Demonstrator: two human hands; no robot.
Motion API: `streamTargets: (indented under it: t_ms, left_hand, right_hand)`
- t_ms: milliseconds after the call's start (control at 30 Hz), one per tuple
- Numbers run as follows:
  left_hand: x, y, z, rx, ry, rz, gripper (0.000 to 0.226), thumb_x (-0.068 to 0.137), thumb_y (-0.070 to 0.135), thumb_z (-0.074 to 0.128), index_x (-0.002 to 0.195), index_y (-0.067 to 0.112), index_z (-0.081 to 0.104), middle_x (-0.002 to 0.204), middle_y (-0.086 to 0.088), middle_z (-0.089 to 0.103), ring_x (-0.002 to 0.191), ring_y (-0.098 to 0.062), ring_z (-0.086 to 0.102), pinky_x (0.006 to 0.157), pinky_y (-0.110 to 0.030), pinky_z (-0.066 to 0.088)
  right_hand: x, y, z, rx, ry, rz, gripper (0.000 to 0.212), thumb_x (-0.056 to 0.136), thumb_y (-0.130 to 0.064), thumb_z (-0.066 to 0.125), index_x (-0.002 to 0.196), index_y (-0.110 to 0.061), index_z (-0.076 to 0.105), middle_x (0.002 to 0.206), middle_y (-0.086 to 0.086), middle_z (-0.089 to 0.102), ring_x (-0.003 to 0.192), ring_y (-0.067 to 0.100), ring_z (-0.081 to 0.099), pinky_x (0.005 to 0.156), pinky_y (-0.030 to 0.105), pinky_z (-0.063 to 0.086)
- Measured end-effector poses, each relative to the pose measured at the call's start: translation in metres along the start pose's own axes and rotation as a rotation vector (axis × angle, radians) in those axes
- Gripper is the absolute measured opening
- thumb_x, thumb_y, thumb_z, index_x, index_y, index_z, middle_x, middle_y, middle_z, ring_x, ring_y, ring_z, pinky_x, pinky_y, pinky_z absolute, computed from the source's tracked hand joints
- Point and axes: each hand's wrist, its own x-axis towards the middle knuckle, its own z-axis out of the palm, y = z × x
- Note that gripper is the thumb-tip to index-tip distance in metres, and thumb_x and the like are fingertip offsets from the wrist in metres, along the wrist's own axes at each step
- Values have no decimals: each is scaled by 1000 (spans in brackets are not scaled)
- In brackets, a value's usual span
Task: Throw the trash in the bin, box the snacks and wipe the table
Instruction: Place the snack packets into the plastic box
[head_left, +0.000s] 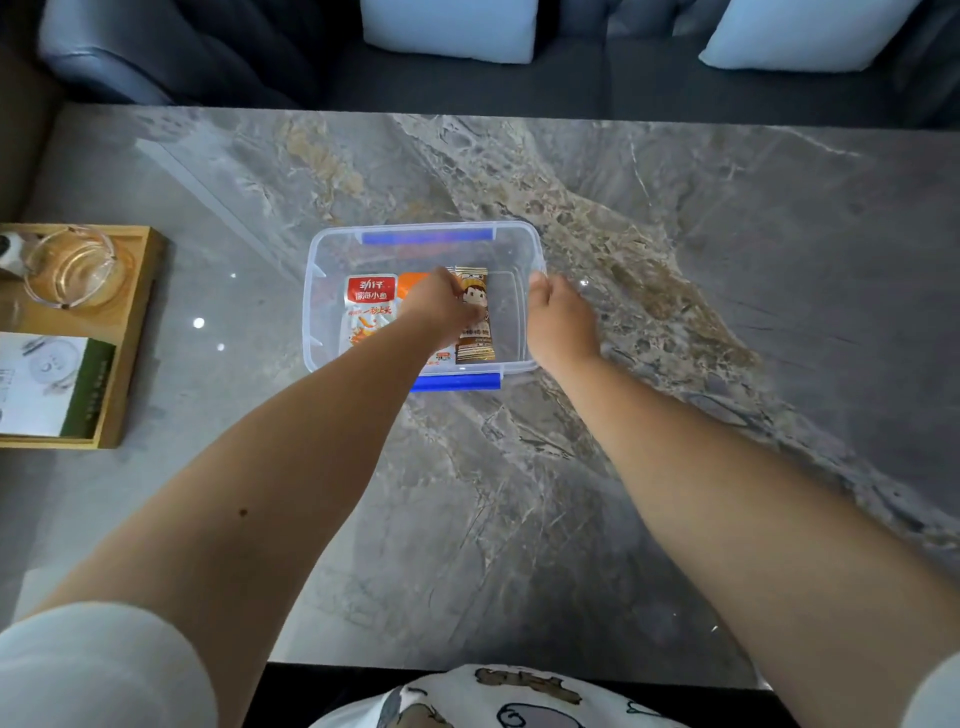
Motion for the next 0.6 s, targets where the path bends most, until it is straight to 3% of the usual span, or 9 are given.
streamTargets:
  t_ms: [167,300,500,600]
  left_hand:
    - [6,-1,8,160,17,49,30,83,28,71,100,15,50,88,-5,64,77,-23,63,64,-36,56]
    - [11,-1,14,299,78,113,33,85,32,67,105,14,49,72,3,52,68,-20,54,51,-31,38]
    - [16,-1,20,491,143,161,38,89,38,57,117,14,47,71,0,52,69,-25,55,52,-31,38]
    - [19,-3,20,559,155,173,37,89,39,56,116,15,47,65,2,47,67,-26,53,46,-28,31]
  right_hand:
    - [-1,-1,0,-17,6,3,43,101,-43,25,96,-13,55,64,-7,47,57,6,44,47,25,24]
    - [0,-1,0,-21,13,6,44,101,-43,25,99,-11,56,65,-7,47,58,6,44,47,25,25]
    - [-1,-1,0,-34,1,5,43,101,-43,24,95,-12,54,66,-4,49,58,8,45,47,27,25]
    - [-1,-1,-1,-31,-1,5,43,101,-42,24,93,-12,53,66,-4,49,58,9,45,47,27,26]
